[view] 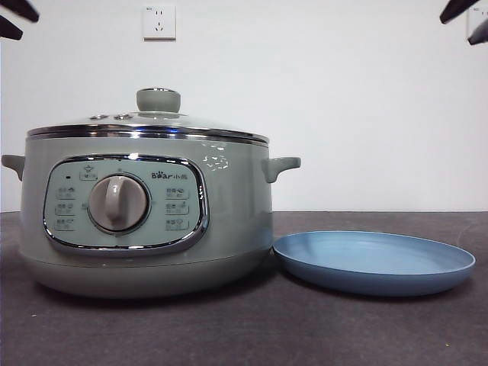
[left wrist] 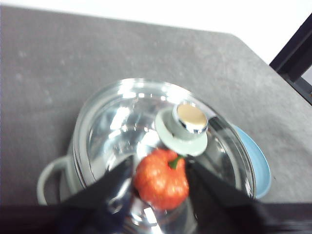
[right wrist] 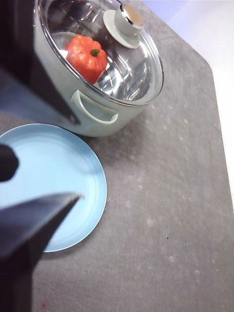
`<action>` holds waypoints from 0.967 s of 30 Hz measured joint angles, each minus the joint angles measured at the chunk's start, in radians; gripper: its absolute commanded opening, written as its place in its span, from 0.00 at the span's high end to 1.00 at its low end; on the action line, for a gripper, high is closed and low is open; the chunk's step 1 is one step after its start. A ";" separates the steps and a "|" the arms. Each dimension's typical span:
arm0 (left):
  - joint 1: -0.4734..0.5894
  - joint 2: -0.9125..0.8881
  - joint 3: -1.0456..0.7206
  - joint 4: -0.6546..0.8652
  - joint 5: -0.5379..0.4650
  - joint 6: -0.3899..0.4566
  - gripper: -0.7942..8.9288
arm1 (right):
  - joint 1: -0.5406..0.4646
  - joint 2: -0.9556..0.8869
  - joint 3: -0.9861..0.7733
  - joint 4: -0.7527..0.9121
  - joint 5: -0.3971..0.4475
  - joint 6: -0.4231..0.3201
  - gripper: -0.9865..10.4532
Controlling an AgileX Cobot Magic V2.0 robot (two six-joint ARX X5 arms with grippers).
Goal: Take the pumpkin out from the steamer,put the pumpkin in the blue plate,close the lid
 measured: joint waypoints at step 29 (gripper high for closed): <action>-0.455 0.559 0.430 -0.088 -0.453 0.108 0.50 | 0.001 0.007 0.000 -0.029 -0.001 0.005 0.53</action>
